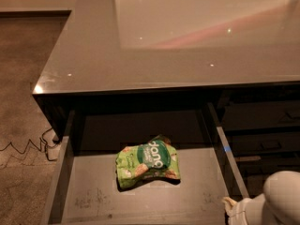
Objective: Open top drawer
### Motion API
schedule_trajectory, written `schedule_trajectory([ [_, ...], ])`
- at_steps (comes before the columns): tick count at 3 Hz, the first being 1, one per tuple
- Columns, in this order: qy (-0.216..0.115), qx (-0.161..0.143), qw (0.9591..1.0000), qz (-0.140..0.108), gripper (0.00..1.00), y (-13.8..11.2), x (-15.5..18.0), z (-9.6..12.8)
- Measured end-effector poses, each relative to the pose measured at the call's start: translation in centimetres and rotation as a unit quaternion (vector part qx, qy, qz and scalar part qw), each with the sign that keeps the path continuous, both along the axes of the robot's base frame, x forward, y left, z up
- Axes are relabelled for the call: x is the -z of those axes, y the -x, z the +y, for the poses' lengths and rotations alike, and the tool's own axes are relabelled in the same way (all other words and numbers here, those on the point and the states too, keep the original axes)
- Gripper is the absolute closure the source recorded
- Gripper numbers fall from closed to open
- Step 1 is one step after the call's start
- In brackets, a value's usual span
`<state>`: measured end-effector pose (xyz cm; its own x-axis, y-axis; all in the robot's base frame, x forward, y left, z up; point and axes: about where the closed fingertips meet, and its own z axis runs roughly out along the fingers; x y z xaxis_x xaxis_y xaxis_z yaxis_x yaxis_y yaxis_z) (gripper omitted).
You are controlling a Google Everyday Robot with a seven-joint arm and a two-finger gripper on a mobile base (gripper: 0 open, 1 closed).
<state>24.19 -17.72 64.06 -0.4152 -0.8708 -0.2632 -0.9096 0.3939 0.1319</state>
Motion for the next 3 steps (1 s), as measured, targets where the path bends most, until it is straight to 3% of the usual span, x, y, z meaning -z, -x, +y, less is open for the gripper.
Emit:
schedule_trajectory([
  [1, -0.022, -0.008, 0.9995, -0.019, 0.00, -1.9, 0.0, -0.9],
  [2, -0.022, -0.008, 0.9995, -0.019, 0.00, -1.9, 0.0, -0.9],
  [3, -0.031, -0.027, 0.9970, -0.065, 0.00, -5.1, -2.8, 0.5],
])
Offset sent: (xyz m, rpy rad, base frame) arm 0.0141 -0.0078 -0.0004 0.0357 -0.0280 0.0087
